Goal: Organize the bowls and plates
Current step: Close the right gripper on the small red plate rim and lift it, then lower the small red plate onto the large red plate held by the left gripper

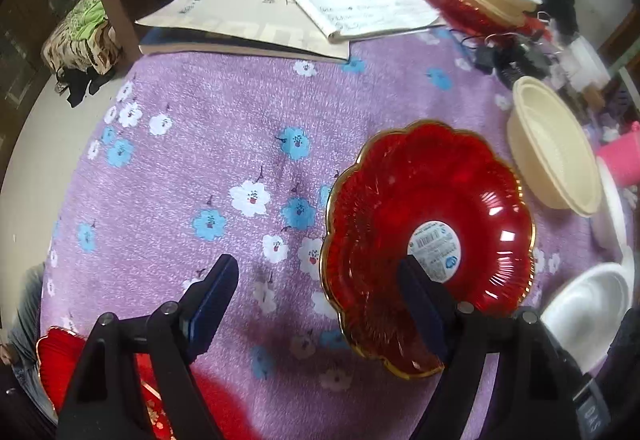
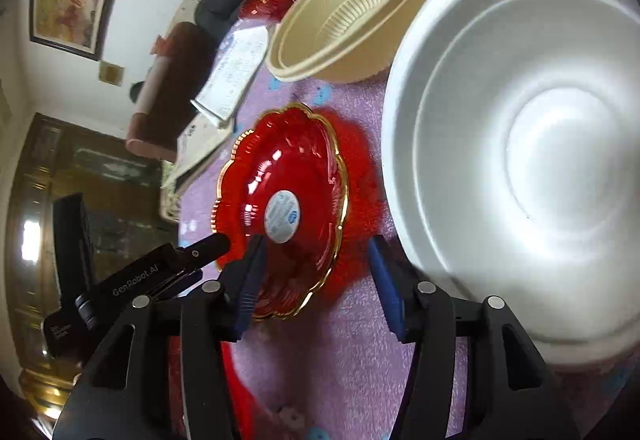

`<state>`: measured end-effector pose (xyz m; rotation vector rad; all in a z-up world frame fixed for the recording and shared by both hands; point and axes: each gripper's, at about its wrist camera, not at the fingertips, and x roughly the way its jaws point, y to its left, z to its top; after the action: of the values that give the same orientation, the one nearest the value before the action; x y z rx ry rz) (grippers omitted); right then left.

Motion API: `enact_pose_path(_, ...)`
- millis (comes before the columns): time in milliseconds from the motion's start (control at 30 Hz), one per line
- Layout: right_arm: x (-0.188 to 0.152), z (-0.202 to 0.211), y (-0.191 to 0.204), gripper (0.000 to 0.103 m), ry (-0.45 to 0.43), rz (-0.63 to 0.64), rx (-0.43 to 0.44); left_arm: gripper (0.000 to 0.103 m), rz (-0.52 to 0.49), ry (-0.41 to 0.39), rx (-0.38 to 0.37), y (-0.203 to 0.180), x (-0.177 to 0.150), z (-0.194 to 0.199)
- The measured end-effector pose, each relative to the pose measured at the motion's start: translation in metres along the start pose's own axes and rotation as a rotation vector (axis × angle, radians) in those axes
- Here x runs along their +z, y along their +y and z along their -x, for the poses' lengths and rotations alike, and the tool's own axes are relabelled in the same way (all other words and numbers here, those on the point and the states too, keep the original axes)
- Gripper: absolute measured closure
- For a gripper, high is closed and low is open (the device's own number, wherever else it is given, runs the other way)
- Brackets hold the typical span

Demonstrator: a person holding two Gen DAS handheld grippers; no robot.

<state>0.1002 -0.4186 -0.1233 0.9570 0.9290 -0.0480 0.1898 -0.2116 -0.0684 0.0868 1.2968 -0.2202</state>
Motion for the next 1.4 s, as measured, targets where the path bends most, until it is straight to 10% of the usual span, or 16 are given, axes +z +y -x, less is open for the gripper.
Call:
enact_pose_path(300, 0.004, -0.014, 0.011, 0.051, -0.058, 0.076, -0.094, 0.05, -0.011, 0.044, -0.006, -0.013, 0.003, -0.023)
enact_pose_path(500, 0.006, -0.022, 0.02, 0.084, -0.059, 0.177, -0.182, 0.073, -0.026, 0.021, -0.005, -0.017, 0.004, -0.025)
enact_pose_path(1033, -0.016, 0.0, 0.046, 0.092, -0.137, 0.32, -0.212, 0.076, -0.084, -0.083, 0.032, -0.01, -0.023, 0.033)
enact_pose_path(1400, -0.092, 0.036, 0.1, 0.09, -0.146, 0.448, -0.087, 0.075, -0.082, -0.201, 0.101, 0.055, -0.077, 0.102)
